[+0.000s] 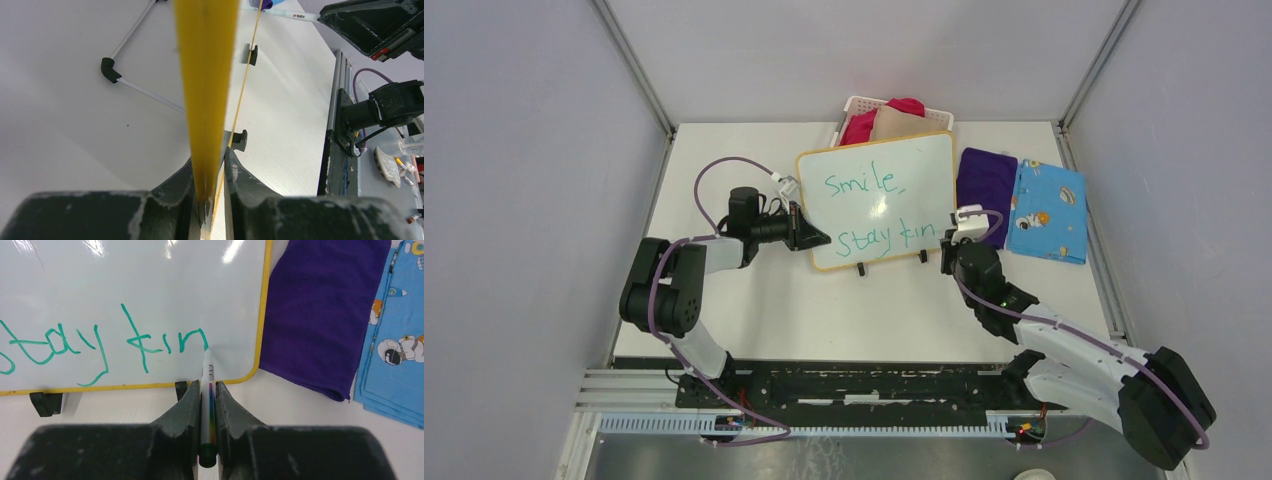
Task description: Write a sentence on the whiteboard
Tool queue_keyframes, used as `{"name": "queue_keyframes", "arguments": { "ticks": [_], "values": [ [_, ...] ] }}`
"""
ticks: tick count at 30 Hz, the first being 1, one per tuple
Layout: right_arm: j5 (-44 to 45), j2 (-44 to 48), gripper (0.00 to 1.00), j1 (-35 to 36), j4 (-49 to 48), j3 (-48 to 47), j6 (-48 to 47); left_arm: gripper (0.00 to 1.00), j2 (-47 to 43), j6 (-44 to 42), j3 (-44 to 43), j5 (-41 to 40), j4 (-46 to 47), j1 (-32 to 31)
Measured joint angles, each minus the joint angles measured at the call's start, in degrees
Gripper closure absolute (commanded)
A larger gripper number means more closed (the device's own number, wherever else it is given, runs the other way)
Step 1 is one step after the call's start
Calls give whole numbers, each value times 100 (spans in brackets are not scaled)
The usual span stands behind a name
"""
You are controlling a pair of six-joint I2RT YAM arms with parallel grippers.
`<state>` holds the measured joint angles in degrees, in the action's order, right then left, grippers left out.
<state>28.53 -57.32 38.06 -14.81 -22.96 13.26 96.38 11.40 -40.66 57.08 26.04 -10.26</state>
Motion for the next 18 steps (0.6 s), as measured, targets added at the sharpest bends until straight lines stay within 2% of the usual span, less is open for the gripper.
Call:
{"name": "queue_keyframes", "arguments": {
  "ticks": [9, 18],
  "values": [
    [111, 339, 100, -76, 247, -361, -50, 98, 0, 0, -2, -2, -2, 0],
    [129, -118, 100, -293, 201, -903, -70, 98, 0, 0, -9, -2, 0, -11]
  ]
}}
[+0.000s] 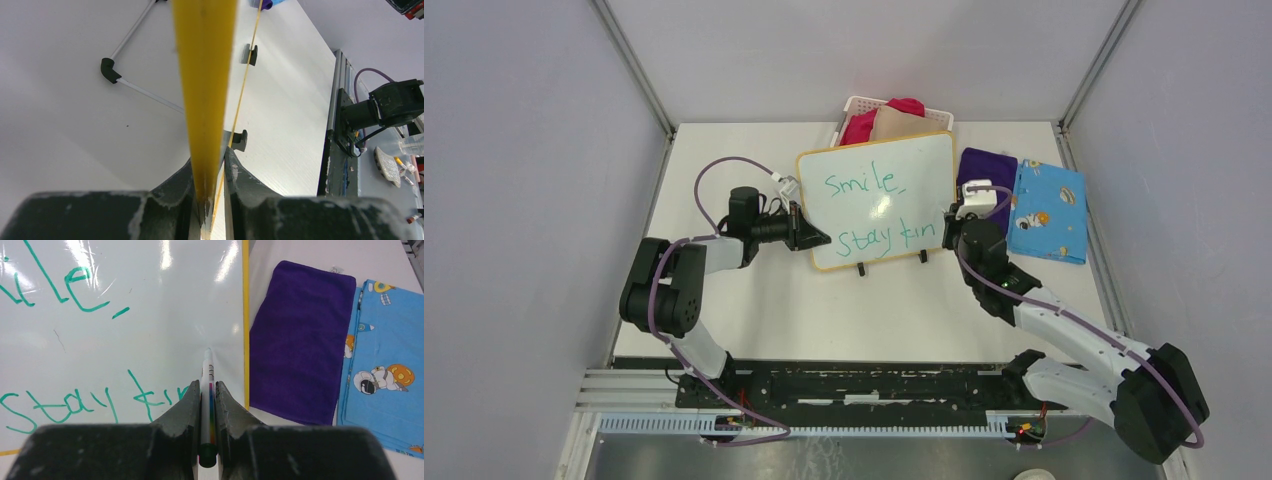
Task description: Write a sentence on the whiteboard
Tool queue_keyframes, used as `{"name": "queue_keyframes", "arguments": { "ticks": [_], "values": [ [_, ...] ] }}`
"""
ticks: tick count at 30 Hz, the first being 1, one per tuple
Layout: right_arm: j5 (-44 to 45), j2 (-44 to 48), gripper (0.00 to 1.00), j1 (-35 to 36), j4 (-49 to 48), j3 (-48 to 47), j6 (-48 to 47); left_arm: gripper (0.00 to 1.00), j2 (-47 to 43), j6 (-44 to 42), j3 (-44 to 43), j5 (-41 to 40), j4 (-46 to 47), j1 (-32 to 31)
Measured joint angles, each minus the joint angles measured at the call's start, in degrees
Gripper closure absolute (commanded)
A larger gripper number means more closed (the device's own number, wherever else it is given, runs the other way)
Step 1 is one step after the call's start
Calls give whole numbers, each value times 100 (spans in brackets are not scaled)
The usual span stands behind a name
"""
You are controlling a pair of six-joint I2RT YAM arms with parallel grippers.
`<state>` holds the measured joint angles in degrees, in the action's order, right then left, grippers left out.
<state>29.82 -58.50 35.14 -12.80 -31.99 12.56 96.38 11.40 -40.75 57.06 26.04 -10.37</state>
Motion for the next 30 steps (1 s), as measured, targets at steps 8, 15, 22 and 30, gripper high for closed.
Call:
{"name": "queue_keyframes", "arguments": {
  "ticks": [8, 15, 22, 30],
  "values": [
    [-22, -199, 100, -201, -2, -83, 0, 98, 0, 0, -2, 0, -2, 0],
    [-116, -350, 100, -264, -42, -74, 9, 98, 0, 0, -4, 0, -4, 0],
    [-131, -380, 100, -269, -177, 52, 28, 98, 0, 0, -13, 0, -22, -4],
    [-164, -267, 100, -269, -306, 407, 127, 98, 0, -2, -13, 0, -22, -11]
  ]
}}
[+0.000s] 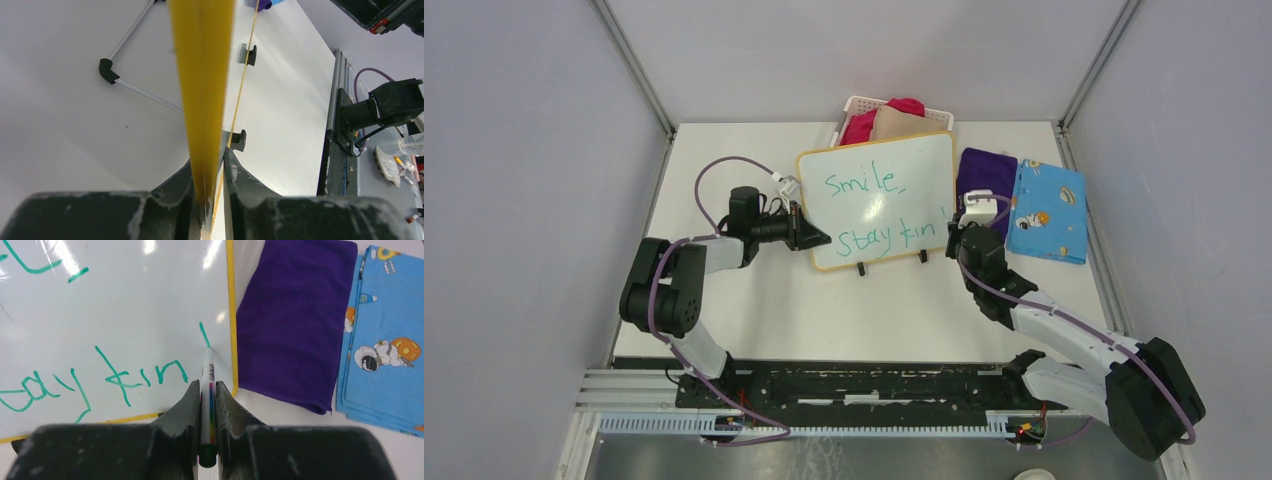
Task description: Write a sentence on the whiteboard
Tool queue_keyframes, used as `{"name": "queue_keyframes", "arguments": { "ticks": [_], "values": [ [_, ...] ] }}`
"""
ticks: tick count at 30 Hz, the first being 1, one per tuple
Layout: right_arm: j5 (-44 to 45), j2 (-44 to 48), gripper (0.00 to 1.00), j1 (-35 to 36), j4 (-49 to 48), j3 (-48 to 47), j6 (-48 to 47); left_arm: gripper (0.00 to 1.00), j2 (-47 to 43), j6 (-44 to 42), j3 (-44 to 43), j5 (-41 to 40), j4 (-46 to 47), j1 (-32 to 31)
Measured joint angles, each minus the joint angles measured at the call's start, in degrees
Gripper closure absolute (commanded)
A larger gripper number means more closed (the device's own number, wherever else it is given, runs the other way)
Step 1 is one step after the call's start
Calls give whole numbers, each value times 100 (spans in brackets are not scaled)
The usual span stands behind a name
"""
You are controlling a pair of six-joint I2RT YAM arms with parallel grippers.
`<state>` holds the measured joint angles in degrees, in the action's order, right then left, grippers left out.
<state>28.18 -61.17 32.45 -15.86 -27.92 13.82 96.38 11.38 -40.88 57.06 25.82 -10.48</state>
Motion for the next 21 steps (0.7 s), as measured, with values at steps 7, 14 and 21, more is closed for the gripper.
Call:
{"name": "queue_keyframes", "arguments": {
  "ticks": [7, 14, 21],
  "values": [
    [-48, 98, 100, 0, 9, 330, 94, 98, 0, -17, -13, -46, 9, -17],
    [-164, 192, 100, -7, 52, 551, 166, 98, 0, -72, -22, -57, 7, -22],
    [-160, 192, 100, -9, 66, 544, 179, 98, 0, -79, -22, -57, 4, -26]
  ]
}}
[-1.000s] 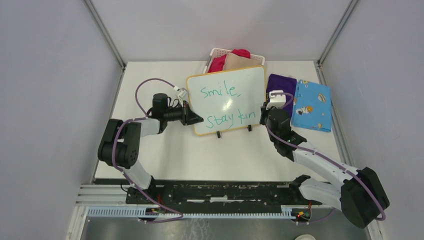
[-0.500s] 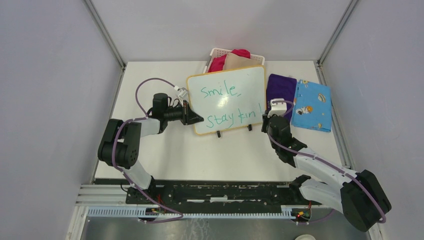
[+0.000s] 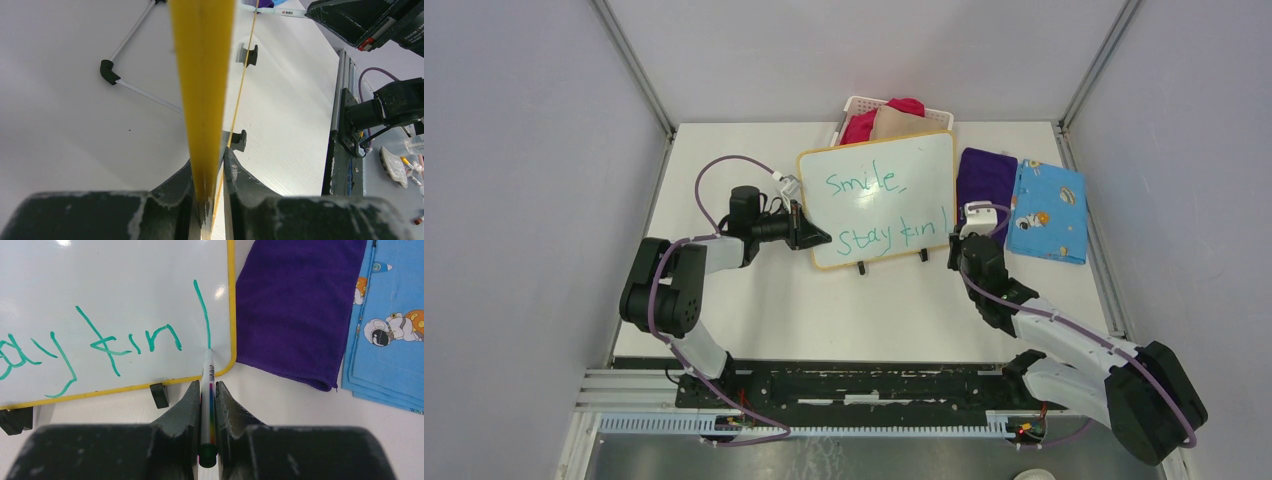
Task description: Write a sentence on the whiteboard
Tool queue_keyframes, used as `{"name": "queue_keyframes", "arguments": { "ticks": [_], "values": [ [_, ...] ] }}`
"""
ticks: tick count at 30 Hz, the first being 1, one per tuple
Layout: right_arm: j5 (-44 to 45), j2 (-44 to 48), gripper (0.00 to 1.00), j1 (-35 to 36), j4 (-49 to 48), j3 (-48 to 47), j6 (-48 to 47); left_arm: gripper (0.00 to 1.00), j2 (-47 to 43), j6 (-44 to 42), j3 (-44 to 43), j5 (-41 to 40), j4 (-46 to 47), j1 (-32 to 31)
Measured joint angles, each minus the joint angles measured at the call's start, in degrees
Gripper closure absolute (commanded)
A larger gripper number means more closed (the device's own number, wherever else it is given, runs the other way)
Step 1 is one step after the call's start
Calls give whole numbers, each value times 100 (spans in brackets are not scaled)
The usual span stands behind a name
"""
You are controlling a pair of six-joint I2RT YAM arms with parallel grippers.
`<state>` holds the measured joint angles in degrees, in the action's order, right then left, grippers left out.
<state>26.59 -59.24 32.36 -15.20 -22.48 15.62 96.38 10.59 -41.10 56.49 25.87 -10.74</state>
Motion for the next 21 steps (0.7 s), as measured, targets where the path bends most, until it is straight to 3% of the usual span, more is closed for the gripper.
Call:
{"name": "queue_keyframes", "arguments": {
  "ticks": [21],
  "values": [
    [-81, -208, 100, -15, 188, -463, -61, 98, 0, 0, -11, -2, -22, 0]
  ]
}}
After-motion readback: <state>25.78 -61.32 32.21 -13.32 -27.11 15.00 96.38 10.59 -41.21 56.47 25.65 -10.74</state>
